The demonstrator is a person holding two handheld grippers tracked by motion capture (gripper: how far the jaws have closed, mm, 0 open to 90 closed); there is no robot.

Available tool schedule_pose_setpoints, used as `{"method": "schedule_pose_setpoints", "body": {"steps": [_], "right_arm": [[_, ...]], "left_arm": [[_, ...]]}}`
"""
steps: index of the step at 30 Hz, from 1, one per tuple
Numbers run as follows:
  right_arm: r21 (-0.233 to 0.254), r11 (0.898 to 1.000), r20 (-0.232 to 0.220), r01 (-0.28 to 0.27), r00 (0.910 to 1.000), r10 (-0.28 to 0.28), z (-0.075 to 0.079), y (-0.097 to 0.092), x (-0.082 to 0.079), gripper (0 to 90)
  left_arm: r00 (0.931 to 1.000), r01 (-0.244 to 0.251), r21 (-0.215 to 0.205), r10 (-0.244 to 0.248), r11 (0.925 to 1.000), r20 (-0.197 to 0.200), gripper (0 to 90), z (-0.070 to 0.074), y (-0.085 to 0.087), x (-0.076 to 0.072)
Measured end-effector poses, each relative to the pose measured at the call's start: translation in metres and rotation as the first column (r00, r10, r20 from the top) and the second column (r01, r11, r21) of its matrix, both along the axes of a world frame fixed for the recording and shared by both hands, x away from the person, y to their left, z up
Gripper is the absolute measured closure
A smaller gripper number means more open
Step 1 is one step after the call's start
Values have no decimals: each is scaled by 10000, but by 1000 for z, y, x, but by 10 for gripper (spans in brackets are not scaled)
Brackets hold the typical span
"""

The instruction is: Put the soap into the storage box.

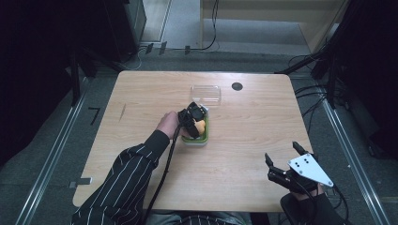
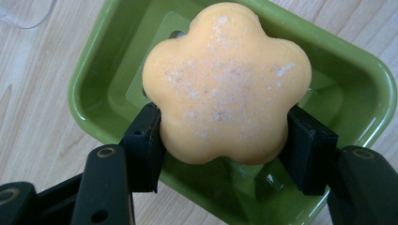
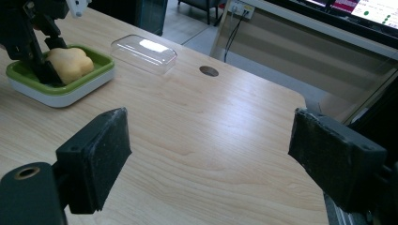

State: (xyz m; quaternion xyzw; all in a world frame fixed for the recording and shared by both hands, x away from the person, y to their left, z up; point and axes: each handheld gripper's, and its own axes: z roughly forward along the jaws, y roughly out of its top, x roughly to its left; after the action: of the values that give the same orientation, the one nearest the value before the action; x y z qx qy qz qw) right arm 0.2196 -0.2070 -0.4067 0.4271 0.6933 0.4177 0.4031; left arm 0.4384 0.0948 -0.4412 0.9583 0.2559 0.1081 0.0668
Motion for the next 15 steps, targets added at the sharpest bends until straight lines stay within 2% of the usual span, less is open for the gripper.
{"method": "schedule_pose_setpoints", "body": {"steps": [15], "right_arm": [[-17, 10000, 7, -2, 10000, 2, 0, 0, 0, 133]], "left_arm": [[9999, -92, 10, 92, 10000, -83, 390, -3, -1, 2]]}}
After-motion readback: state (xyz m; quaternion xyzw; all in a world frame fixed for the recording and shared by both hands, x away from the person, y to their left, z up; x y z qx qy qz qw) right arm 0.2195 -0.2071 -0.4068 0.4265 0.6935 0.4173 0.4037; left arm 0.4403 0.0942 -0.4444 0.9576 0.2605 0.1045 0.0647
